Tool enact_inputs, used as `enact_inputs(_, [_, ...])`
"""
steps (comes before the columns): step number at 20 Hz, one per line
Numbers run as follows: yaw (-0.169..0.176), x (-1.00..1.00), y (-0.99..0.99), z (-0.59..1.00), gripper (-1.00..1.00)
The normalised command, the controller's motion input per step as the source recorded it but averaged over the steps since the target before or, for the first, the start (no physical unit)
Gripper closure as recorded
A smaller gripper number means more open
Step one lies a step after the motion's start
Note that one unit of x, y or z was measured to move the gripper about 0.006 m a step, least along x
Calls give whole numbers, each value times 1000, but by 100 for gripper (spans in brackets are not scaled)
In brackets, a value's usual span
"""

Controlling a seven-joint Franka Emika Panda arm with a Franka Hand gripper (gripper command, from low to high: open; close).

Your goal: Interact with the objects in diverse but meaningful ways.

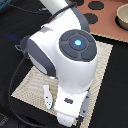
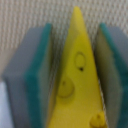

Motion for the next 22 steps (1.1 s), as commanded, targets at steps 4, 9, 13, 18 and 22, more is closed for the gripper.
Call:
enact_inputs(4, [3,221,86,1000,-100])
enact_inputs(9, [0,207,301,1000,-100])
enact_inputs(13, [0,59,484,951,-100])
enact_inputs(18, [45,-72,783,518,-100])
enact_inputs(22, [61,-206,810,240,-100])
